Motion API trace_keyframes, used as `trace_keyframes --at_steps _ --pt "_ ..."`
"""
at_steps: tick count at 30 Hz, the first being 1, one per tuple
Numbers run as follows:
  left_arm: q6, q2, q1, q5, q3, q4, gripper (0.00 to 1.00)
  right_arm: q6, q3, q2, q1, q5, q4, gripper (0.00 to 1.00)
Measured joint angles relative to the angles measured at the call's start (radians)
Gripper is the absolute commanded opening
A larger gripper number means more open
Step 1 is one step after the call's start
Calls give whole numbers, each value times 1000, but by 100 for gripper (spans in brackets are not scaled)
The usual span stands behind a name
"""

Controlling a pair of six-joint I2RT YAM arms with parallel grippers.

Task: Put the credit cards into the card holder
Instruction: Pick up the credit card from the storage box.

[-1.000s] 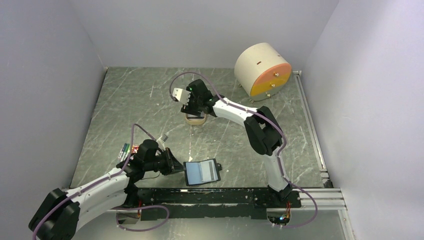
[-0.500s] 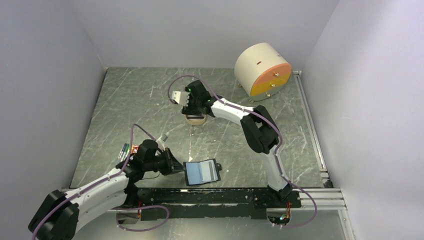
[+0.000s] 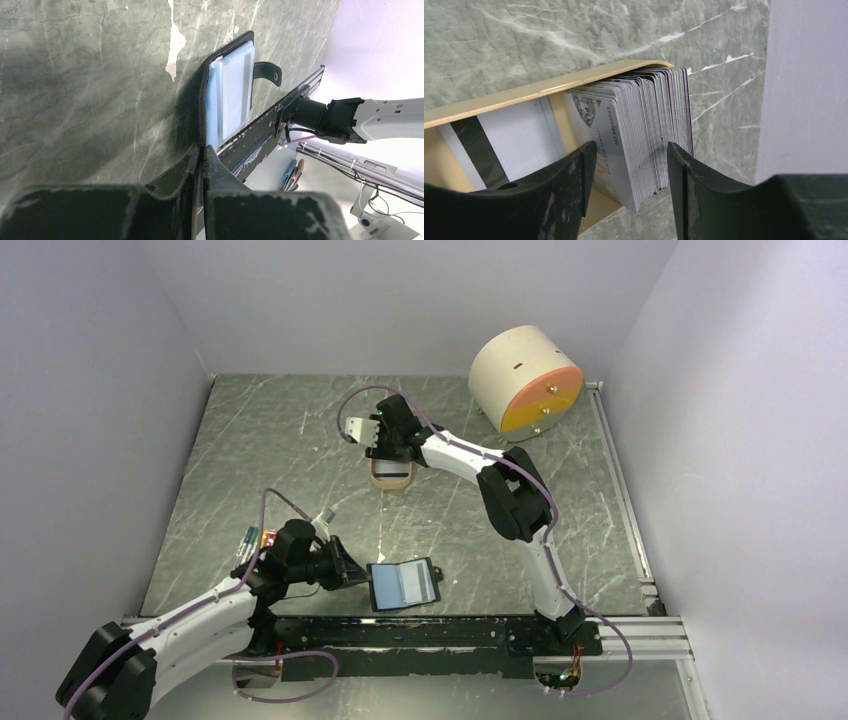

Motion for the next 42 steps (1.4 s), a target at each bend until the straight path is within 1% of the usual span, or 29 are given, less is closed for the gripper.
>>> trace_keyframes --at_steps 7,22,32,35,36,42 --pt "0 -1 0 0 -6 1 9 2 2 0 -4 -23 -11 46" --pt "-1 3 0 0 -11 2 9 5 27 -4 -7 -45 -45 32" --pt "-1 2 0 0 -11 2 9 5 41 -13 -9 -63 -84 17" --pt "-1 3 0 1 -11 2 9 3 44 -16 -10 -65 -95 6" --pt "-1 3 0 1 -11 2 9 4 45 -18 -10 -68 -100 4" --pt "-1 4 0 1 -11 2 9 3 45 -26 -11 -85 -129 2"
